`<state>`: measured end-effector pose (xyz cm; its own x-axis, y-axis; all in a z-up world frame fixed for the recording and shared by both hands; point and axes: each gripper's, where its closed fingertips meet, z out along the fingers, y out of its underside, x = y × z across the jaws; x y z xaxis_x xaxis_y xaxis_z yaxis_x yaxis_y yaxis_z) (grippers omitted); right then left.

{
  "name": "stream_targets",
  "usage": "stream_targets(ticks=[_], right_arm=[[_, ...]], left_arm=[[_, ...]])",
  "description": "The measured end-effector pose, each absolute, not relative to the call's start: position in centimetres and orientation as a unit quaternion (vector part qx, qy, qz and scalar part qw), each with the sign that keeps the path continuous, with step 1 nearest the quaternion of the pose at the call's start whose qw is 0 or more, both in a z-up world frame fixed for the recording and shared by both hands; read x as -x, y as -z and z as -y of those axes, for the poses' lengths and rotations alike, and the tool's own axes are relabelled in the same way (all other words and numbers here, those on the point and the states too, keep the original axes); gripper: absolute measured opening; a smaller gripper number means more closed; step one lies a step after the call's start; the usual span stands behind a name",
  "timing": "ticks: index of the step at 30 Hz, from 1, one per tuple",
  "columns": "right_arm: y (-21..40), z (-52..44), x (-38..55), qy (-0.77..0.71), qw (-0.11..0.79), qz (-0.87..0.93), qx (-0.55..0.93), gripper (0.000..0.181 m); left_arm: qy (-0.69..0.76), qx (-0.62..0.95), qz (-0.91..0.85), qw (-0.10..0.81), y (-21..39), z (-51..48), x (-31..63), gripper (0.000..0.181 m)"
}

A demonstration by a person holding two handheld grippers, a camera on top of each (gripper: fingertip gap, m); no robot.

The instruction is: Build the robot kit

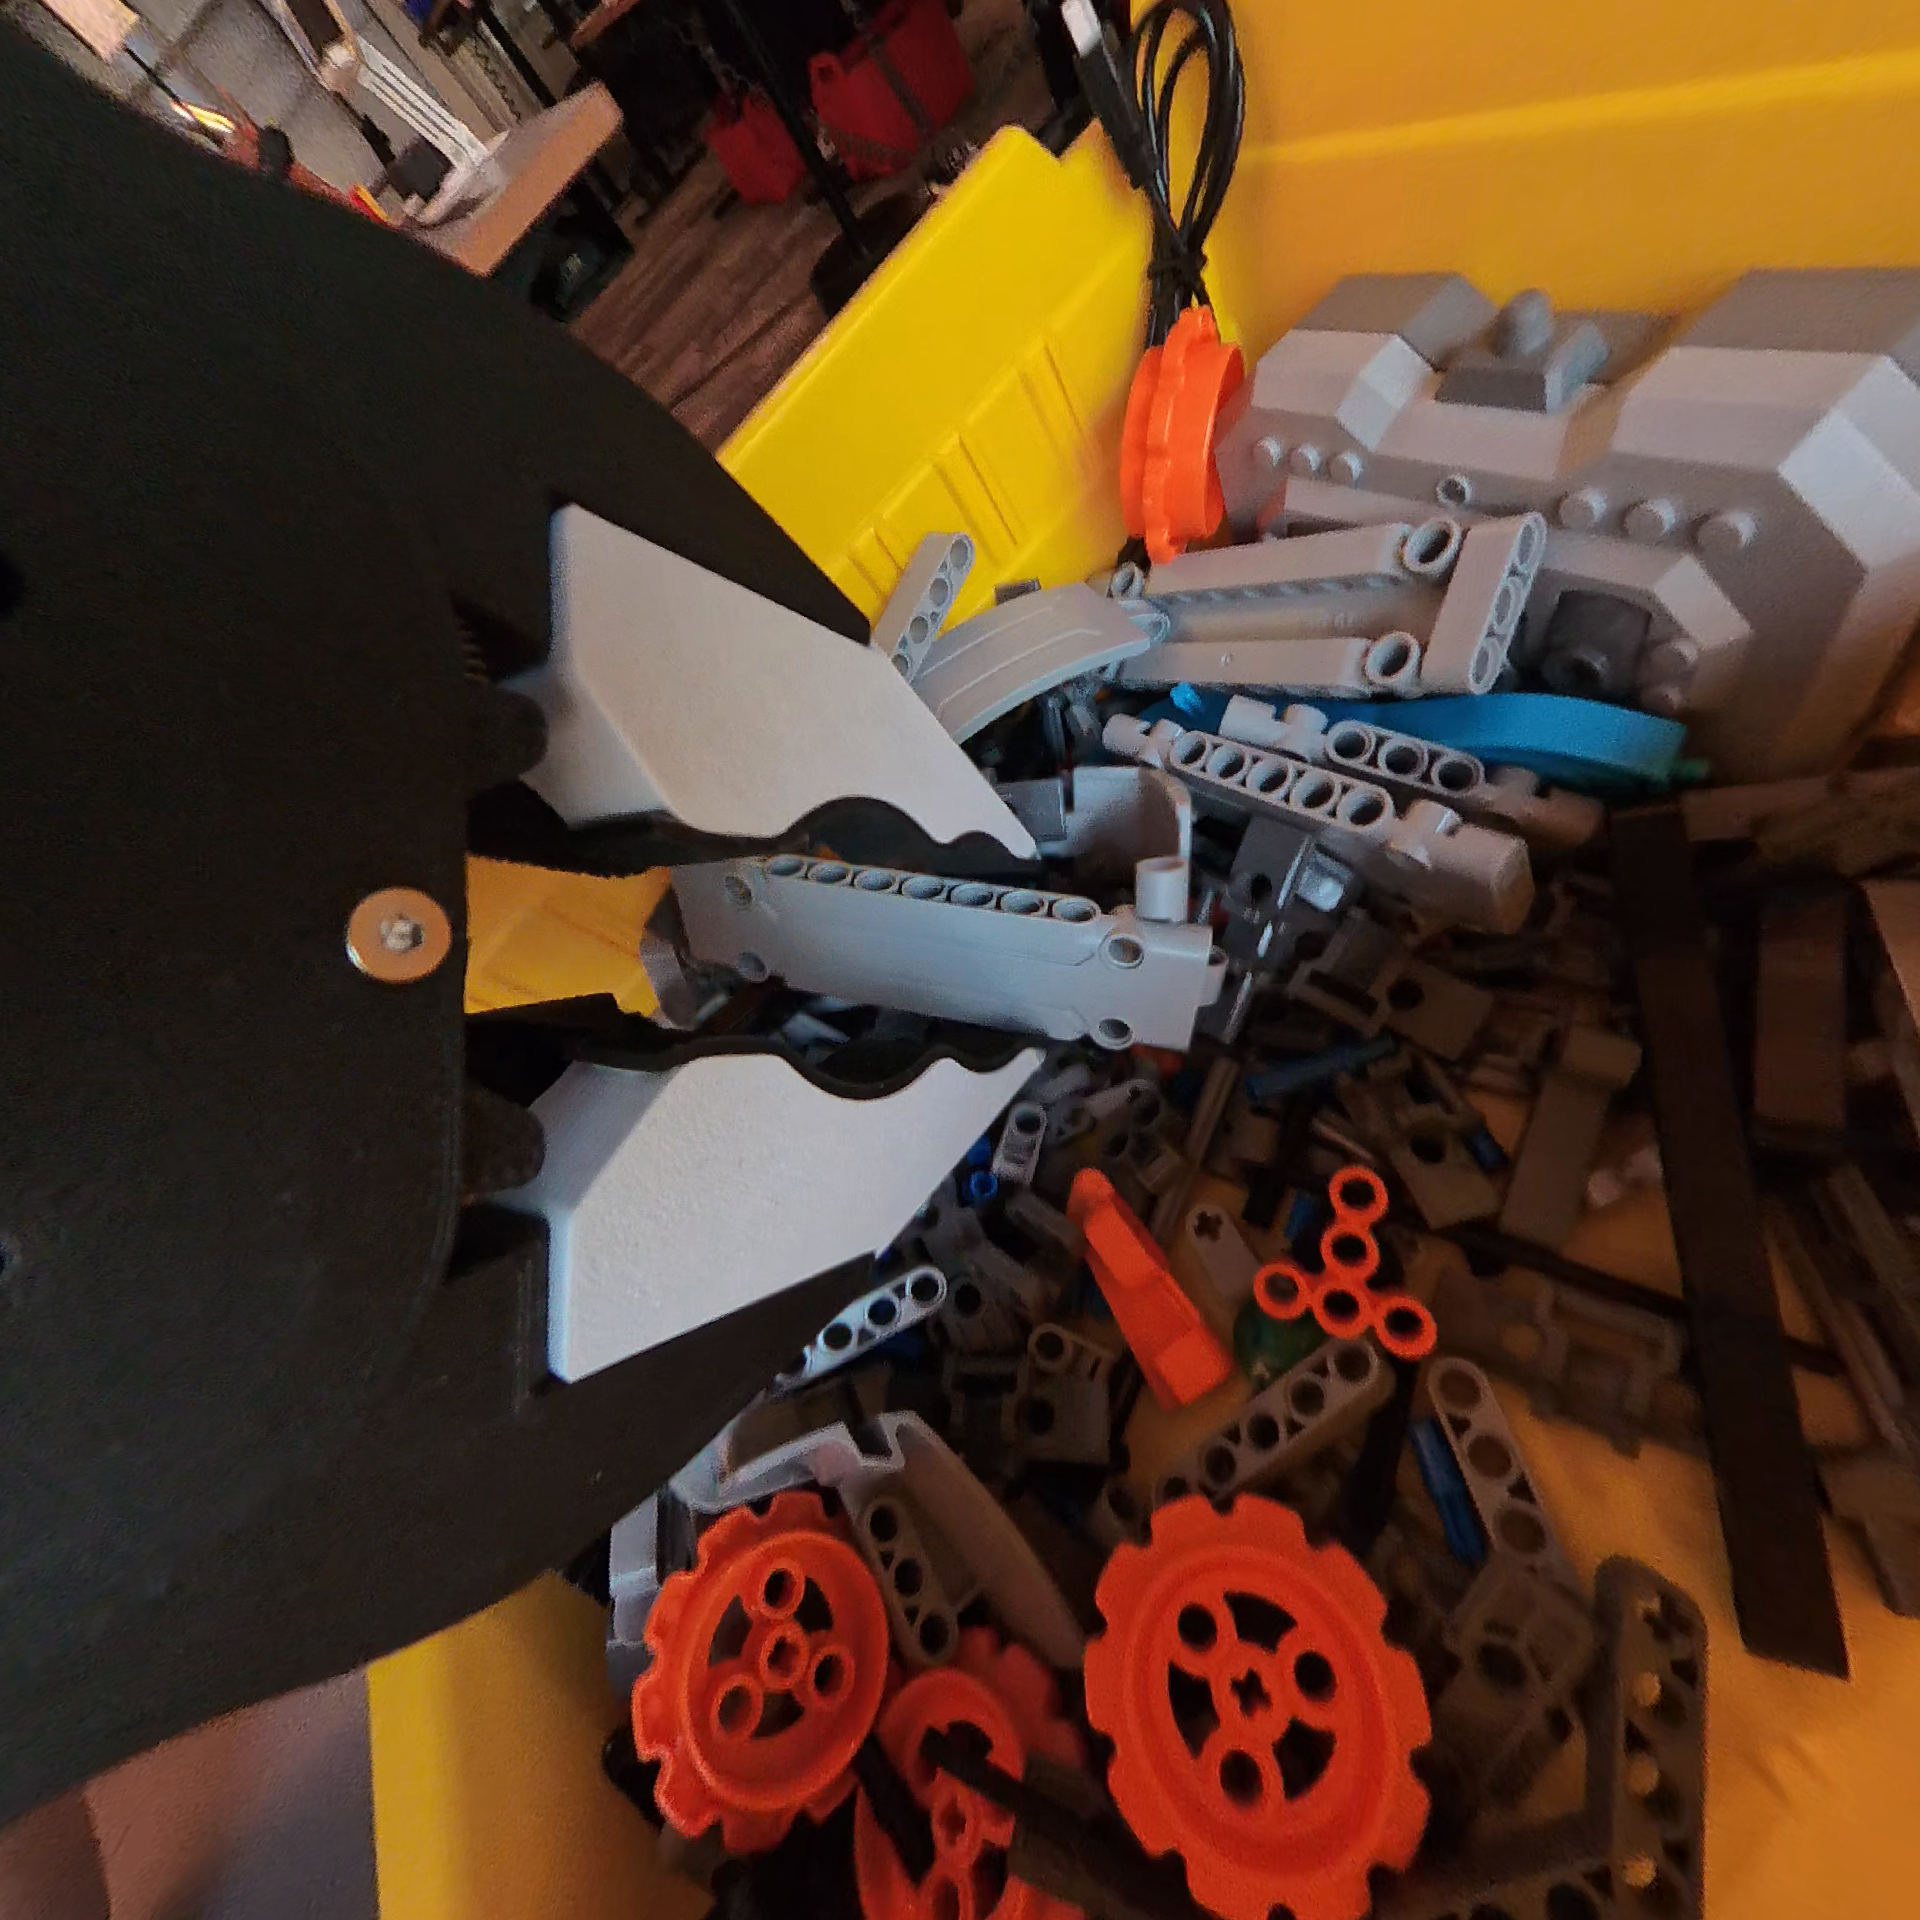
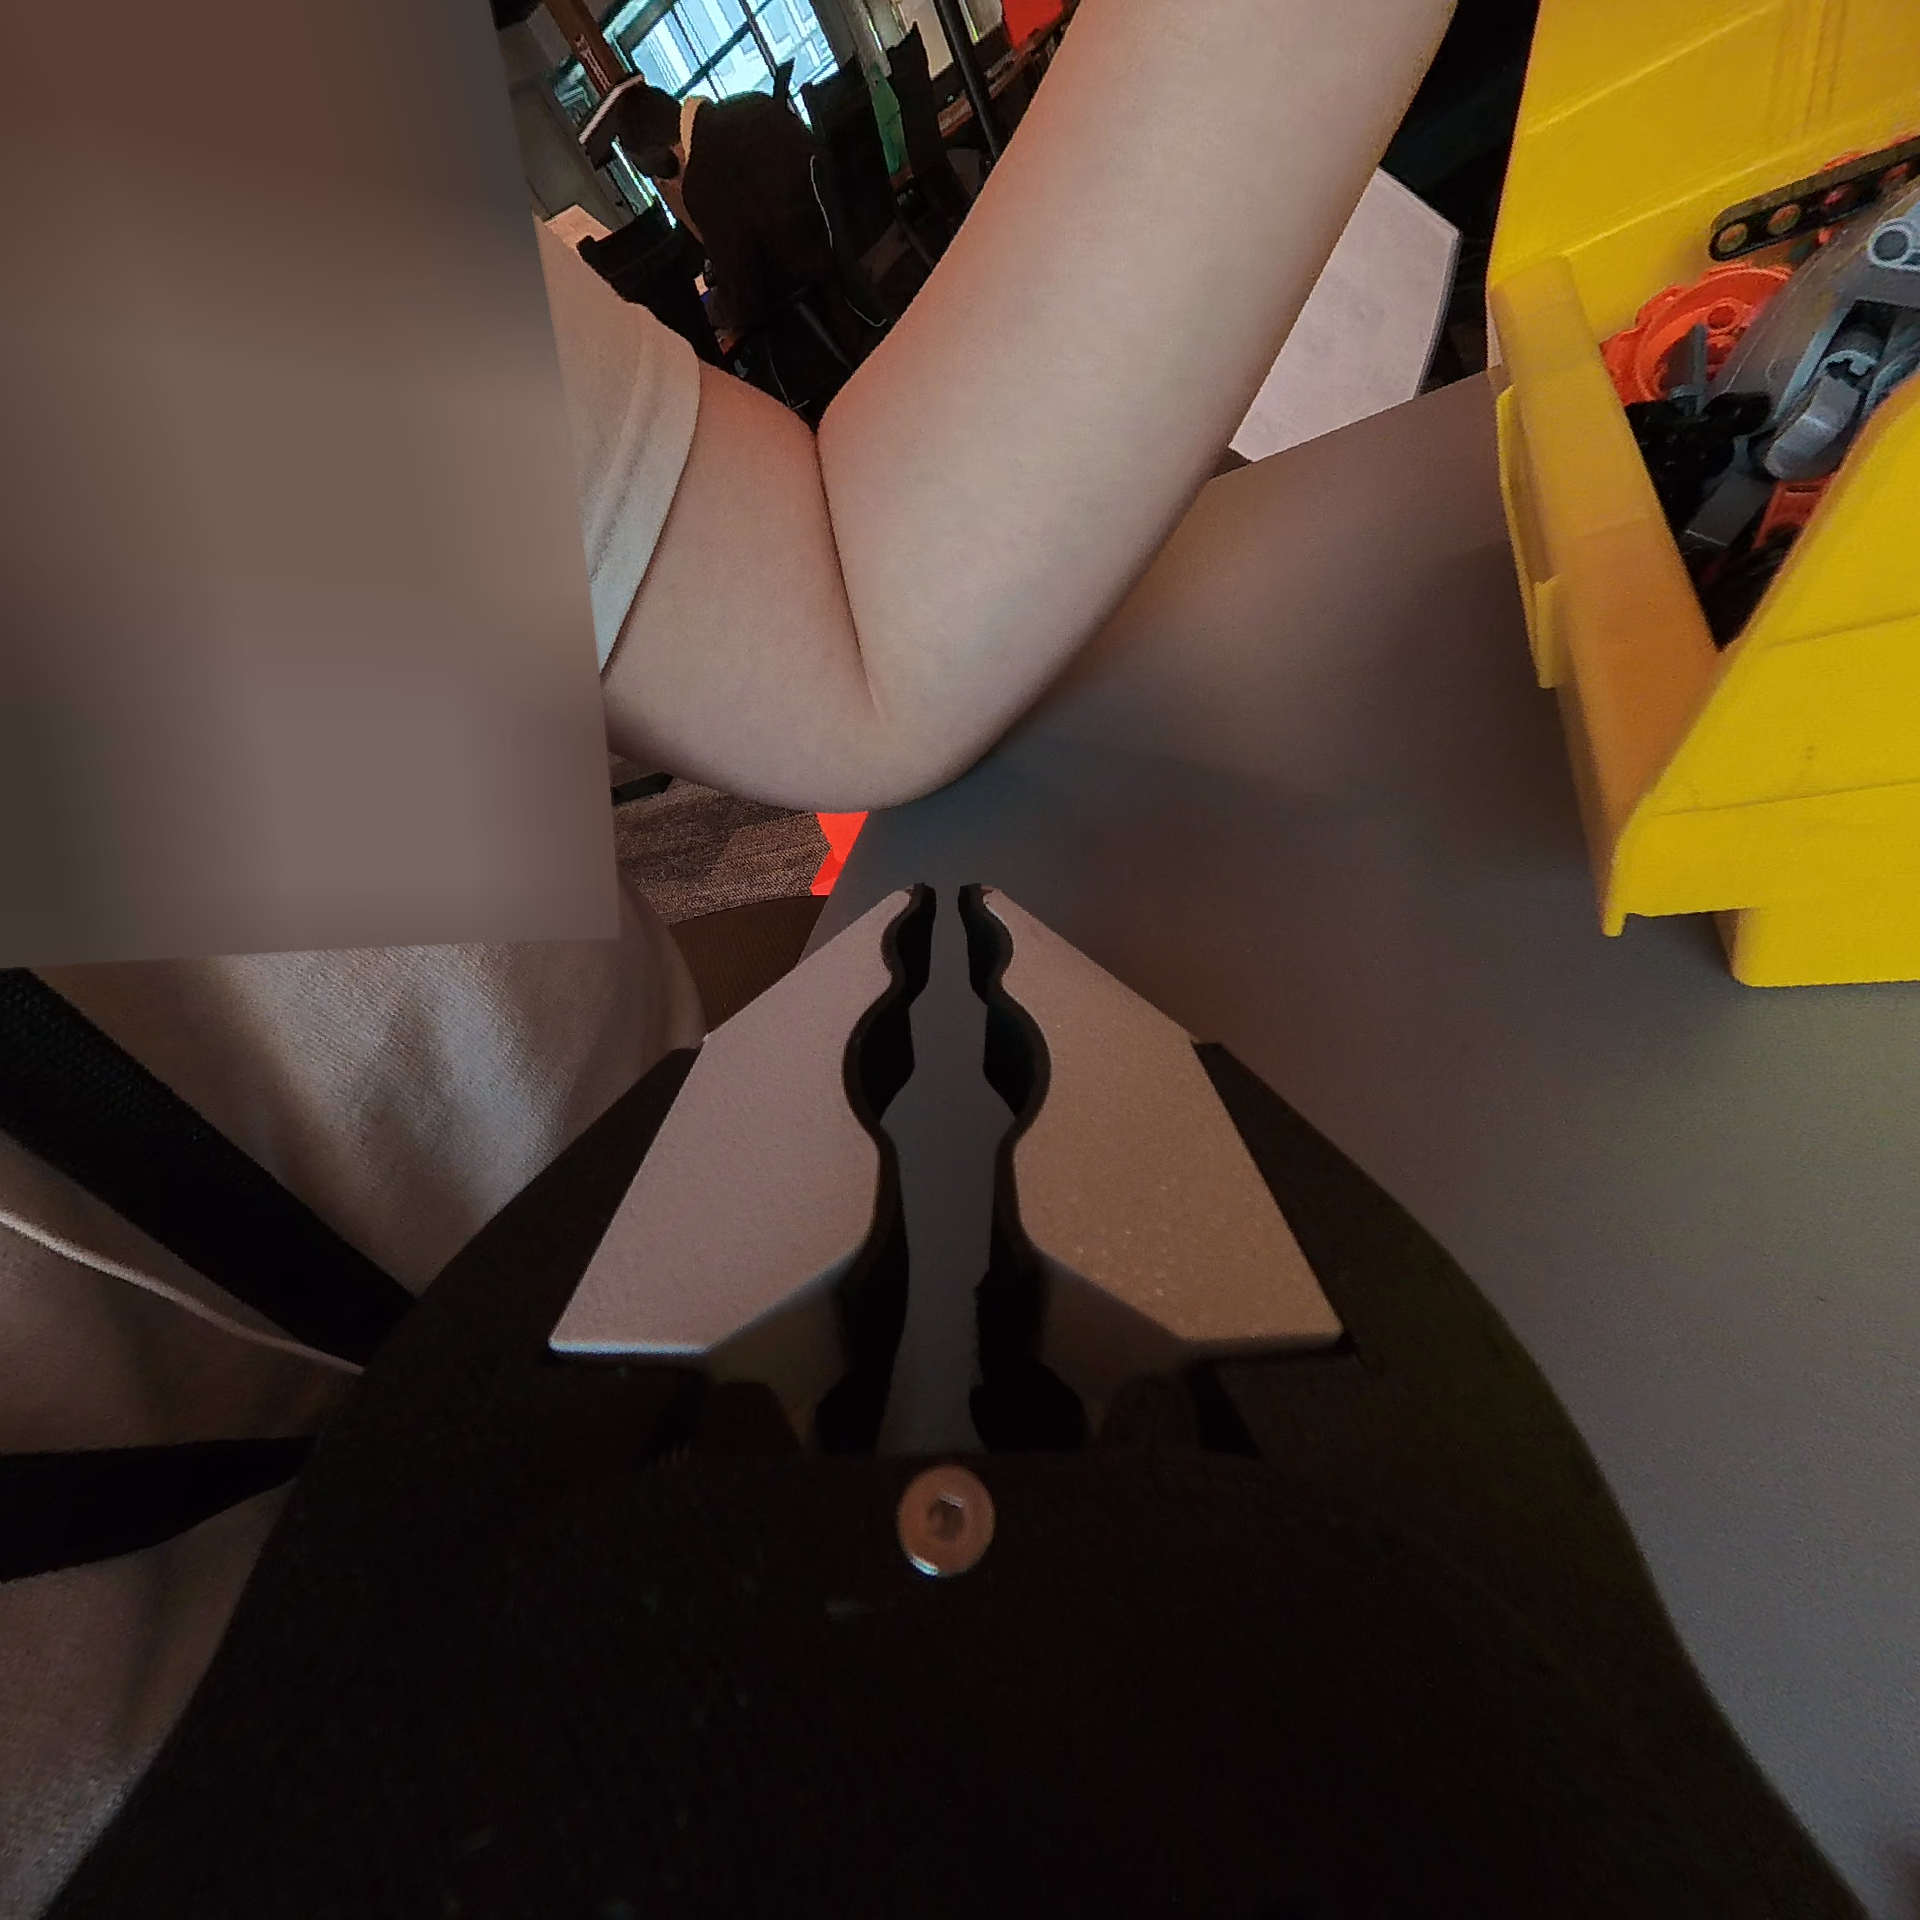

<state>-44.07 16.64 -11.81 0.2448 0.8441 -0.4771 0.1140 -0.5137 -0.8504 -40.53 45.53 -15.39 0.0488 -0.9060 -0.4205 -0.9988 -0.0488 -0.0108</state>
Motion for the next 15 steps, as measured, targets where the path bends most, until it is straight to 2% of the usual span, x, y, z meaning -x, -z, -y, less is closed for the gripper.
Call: stream_targets(ticks=[6,15], right_arm=[[11.7,-16.7,44.0,-0.515,0.356,0.336,0.703,0.004],[11.8,-16.7,44.0,-0.516,0.355,0.336,0.703,0.004]], left_arm=[[-0.149,0.719,-0.657,0.170,14.7,-46.1,40.6,0.022],[-0.110,0.727,-0.651,0.189,13.7,-45.8,40.3,0.025]])
